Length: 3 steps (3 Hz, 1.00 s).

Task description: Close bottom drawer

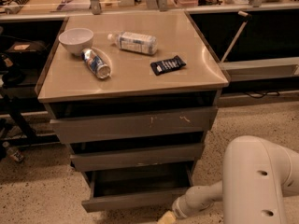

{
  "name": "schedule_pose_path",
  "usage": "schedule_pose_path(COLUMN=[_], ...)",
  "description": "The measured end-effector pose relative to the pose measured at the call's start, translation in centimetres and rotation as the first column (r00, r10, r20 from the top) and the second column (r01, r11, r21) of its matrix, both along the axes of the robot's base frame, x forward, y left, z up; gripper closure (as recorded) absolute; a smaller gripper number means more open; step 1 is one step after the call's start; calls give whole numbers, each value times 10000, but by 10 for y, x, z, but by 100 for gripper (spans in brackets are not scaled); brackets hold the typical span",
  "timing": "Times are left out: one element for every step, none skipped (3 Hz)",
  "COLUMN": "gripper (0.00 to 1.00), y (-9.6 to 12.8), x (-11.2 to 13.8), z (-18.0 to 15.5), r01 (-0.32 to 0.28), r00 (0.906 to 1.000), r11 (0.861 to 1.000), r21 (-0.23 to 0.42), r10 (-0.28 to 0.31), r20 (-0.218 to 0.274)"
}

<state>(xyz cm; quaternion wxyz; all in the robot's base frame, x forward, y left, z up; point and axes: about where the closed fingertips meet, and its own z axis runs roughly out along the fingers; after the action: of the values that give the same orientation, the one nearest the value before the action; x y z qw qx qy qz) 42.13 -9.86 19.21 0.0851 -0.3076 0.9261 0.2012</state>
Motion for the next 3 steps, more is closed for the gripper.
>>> schedule_pose_path(gripper=[19, 42, 65], y=[0, 0, 0], x=[0, 0, 0], z=[0, 0, 0], r01=[0, 0, -1], r00=[10000, 10000, 10000], r11=[10000, 10000, 10000], r21=[0, 0, 0], r10=[0, 0, 1], r20=[0, -1, 0])
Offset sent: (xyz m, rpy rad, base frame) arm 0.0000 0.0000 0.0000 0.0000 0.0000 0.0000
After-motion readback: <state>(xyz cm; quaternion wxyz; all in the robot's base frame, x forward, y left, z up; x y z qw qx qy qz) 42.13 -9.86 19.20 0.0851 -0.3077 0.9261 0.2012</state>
